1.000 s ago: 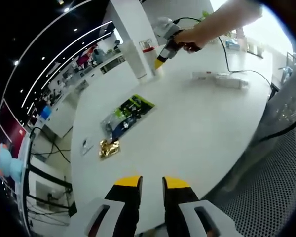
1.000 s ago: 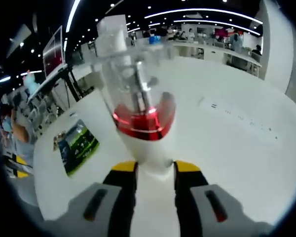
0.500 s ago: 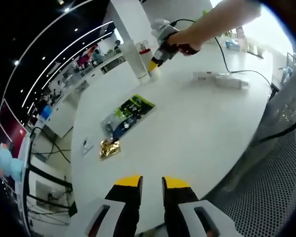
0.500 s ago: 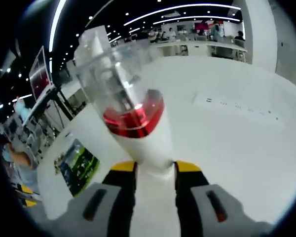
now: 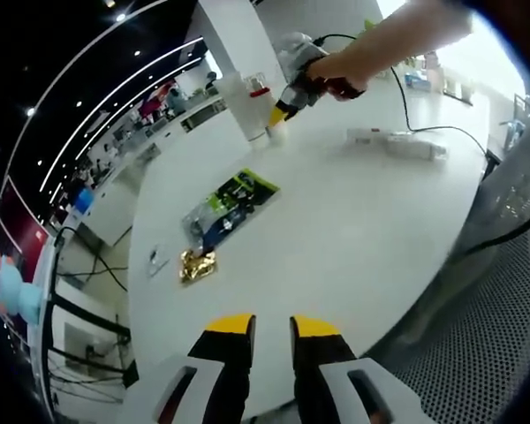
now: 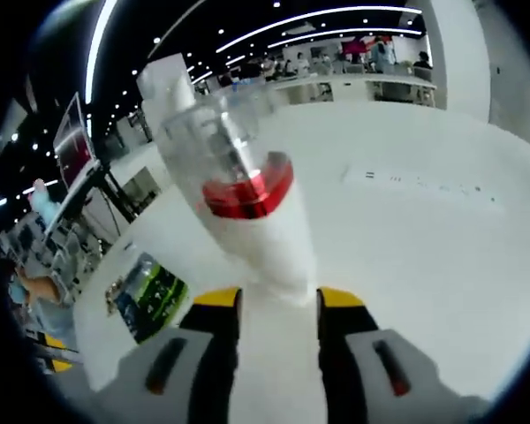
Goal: Arrange the skincare products in the storage area until every visible bottle or jar stands upright without overlapping.
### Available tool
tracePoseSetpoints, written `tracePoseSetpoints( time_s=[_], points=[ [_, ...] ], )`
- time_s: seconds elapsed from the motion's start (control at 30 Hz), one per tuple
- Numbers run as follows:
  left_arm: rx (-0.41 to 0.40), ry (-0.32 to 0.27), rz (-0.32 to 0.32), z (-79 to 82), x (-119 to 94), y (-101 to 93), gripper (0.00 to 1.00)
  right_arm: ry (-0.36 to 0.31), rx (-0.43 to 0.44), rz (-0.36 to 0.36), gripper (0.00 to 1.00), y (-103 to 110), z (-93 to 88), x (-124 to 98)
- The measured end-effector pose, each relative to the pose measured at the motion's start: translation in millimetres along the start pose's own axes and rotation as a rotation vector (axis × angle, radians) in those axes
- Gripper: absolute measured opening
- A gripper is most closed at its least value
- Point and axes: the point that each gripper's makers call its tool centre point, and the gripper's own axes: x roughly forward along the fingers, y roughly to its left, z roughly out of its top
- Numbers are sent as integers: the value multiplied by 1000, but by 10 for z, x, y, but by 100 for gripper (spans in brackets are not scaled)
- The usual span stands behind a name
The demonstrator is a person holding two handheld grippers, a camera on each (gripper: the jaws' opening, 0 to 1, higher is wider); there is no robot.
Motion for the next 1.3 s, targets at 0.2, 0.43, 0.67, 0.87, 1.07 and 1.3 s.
tracePoseSetpoints(
  time_s=[0.2,0.43,0.67,0.87,1.07,1.3],
  points=[
    [4,-1,-1,4,-3,-6,17,-5,2,9,37,-79,-330,-594],
    [10,-1,-4,3,0,-19,17,50,-11,-45,36,-197,-998,-1338],
    [17,-13,-4,21,-12,-34,17,80,53,-69,36,-151,-1343,-1492],
    [39,-2,-19,-1,4,-66,17,103,54,-42,36,1,-1355,-1279],
    [48,-5,-24,7,-12,-78,17,216,-121,-38,33,-31,-1379,-972],
    [41,-2,-14,1,-7,-54,17,331,-357,-39,24,-27,-1356,-785]
  ],
)
